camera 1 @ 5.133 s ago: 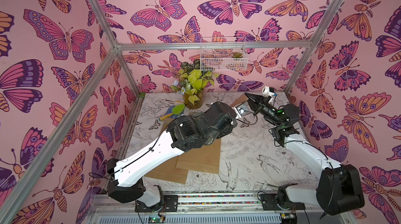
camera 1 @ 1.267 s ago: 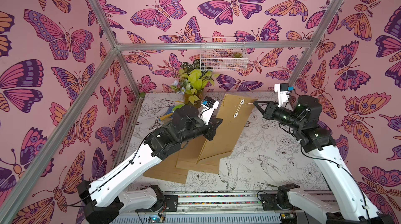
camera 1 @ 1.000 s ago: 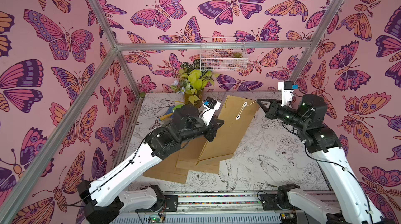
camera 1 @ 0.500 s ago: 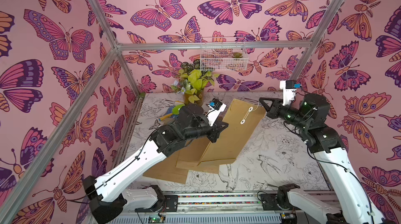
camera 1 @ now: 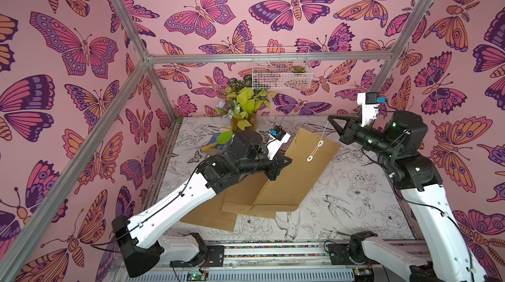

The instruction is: Open the file bag

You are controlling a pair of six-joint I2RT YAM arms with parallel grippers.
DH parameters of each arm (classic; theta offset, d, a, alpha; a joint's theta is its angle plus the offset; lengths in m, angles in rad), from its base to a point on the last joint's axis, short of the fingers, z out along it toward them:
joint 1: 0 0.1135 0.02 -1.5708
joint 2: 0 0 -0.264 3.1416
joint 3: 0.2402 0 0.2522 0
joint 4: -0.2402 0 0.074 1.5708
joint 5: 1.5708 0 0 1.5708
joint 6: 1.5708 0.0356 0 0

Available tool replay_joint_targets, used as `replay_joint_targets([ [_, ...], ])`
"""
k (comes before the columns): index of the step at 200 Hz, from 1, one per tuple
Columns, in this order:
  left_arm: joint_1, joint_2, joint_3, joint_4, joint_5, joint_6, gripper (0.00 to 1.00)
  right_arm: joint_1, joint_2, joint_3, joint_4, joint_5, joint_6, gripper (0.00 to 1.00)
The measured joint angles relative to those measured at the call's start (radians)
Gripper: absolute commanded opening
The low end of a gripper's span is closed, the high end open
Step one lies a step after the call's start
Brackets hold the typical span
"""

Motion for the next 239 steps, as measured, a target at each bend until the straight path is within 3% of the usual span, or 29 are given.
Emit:
replay_joint_targets([
  [91,0.000,0.051,0.023,0.033,-0.044,-0.043,0.00,0.000,0.022,0.000,0.031,-0.128,0.050,0.00],
  [239,-0.002,0.144,0.086,0.217,-0.123,-0.107,0.00,0.038,0.019,-0.146,0.167,-0.171,0.206,0.00],
])
